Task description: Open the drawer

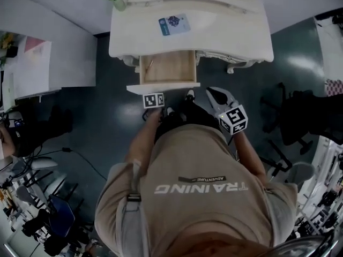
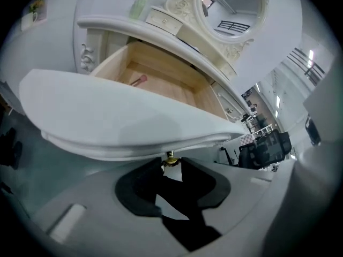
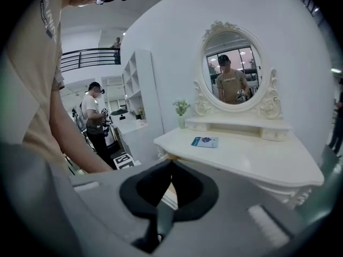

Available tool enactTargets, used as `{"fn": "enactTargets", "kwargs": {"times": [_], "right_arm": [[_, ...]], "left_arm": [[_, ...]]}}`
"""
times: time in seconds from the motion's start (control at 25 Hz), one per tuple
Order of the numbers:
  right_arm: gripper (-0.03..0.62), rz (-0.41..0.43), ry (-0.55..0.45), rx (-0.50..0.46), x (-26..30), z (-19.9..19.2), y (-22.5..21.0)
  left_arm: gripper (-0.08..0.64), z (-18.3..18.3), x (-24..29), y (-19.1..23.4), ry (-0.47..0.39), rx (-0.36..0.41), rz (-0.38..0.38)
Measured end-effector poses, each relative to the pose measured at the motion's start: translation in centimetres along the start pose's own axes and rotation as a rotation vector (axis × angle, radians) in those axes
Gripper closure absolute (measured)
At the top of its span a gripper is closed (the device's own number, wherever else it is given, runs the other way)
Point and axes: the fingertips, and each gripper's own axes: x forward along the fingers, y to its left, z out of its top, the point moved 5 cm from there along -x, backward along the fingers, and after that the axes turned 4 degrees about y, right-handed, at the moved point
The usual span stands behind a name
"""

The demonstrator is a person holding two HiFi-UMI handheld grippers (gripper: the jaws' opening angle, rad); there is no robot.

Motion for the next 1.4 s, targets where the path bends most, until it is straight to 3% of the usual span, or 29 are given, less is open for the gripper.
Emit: {"fn": "enactTargets", "kwargs": {"times": [0.16, 0.32, 0.48, 0.6, 0.72, 0.92, 1.08, 1.16, 1.4], "right_arm": [[0.589, -0.053, -0.017, 0.015, -2.1, -0.6, 2.2], [0.589, -0.075, 0.0, -0.009, -4.3, -1.8, 3.1], [0.589, -0.068, -0.021, -0.022, -5.4, -2.2, 2.8], [0.589, -0.049, -0.069, -0.028, -6.2, -1.3, 2.6], [0.589, -0.029, -0.136, -0.052, -7.6, 0.6, 1.5], [0.589, 0.001, -0.27, -0.059, -9.7, 5.0, -0.2], [0.589, 0.05, -0.367, -0.061, -11.0, 8.3, -1.0], [0.589, 0.056, -0.393, -0.066, -11.2, 9.1, -1.0], [0.589, 0.062, -0.378, -0.092, -12.4, 9.5, -0.5]], "left_arm": [[0.488, -1.2, -1.4, 0.5, -0.029, 0.029, -0.019], [0.488, -2.9, -3.0, -0.5, -0.081, 0.01, -0.059], [0.502, -3.4, -5.2, -3.2, -0.166, 0.072, -0.088], [0.552, -2.3, -9.7, -6.1, -0.326, 0.161, -0.018], [0.552, 0.1, -15.6, -10.8, -0.532, 0.236, 0.05], [0.552, 4.0, -25.1, -19.3, -0.828, 0.405, 0.044], [0.552, 5.9, -31.0, -23.4, -1.03, 0.44, 0.034], [0.552, 6.2, -32.7, -24.1, -1.07, 0.448, 0.034], [0.554, 5.3, -33.7, -25.6, -1.046, 0.524, 0.073]]}}
